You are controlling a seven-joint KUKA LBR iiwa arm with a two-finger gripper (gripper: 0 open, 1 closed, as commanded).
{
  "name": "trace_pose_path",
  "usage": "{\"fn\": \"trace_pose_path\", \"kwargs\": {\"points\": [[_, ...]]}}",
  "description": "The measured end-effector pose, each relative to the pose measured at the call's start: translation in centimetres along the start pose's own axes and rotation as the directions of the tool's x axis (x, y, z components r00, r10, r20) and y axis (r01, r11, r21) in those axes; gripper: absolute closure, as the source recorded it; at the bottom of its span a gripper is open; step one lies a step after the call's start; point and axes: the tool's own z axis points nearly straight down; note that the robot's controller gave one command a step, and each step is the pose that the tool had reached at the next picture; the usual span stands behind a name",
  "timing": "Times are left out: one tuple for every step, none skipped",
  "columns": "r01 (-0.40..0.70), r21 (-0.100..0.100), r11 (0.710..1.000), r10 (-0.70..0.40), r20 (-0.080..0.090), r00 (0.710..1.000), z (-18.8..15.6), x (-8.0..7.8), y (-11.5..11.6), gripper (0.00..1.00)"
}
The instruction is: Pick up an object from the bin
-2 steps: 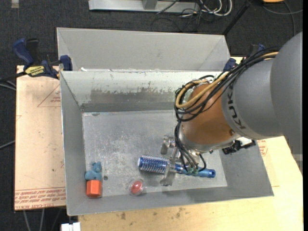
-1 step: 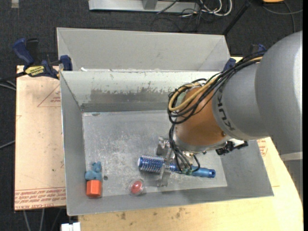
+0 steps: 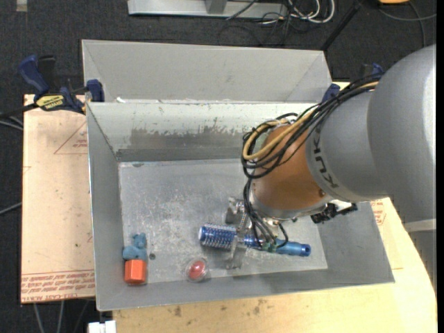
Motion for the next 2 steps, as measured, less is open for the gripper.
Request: {"fn": "trace_pose_path", "kwargs": {"points": [[0.0, 0.0, 1.0, 0.0, 0.0, 1.0, 0.0, 0.0, 0.0, 1.0], [0.002, -0.001, 1.0, -0.002, 0.005, 1.0, -4.9, -0.1, 0.1, 1.0]]}}
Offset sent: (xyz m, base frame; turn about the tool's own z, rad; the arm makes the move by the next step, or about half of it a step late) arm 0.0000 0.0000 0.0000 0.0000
